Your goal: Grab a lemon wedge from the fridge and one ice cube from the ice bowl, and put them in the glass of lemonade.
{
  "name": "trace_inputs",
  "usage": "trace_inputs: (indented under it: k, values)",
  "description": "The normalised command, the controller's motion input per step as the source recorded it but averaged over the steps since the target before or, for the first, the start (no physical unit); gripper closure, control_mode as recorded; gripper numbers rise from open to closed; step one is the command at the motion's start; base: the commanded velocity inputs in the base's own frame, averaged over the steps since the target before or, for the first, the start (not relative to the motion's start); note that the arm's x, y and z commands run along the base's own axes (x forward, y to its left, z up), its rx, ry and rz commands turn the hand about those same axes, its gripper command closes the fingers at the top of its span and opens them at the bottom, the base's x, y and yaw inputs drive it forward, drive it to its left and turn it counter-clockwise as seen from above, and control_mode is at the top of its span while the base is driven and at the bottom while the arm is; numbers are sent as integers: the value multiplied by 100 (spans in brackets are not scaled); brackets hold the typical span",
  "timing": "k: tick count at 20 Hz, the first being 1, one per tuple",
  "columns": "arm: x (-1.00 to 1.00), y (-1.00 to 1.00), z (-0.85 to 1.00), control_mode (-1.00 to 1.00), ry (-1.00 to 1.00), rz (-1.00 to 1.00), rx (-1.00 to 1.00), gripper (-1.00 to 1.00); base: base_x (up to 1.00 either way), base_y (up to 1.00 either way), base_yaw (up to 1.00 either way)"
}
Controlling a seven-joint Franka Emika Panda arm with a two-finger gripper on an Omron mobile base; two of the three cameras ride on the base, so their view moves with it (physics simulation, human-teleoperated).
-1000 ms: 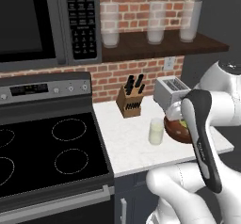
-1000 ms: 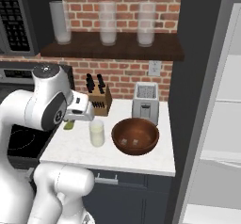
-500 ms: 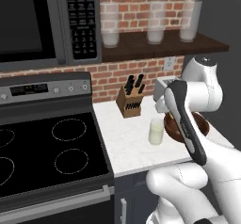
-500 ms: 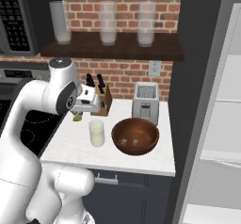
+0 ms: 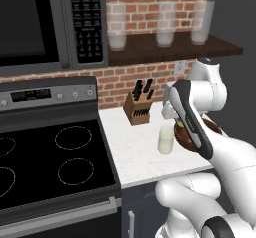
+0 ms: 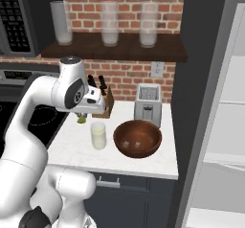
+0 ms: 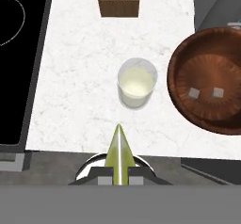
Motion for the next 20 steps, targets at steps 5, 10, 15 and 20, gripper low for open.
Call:
trace_inputs:
  k: [5,10,15,20]
  values:
    - [8,0,-18,-100,0,0,0,100,0,0,0]
    - [10,0,-10,-100,0,0,-1,100,0,0,0]
    - [20,0,-1,-100,0,0,0,100,0,0,0]
    - [36,0,0,-100,0,0,0,100,0,0,0]
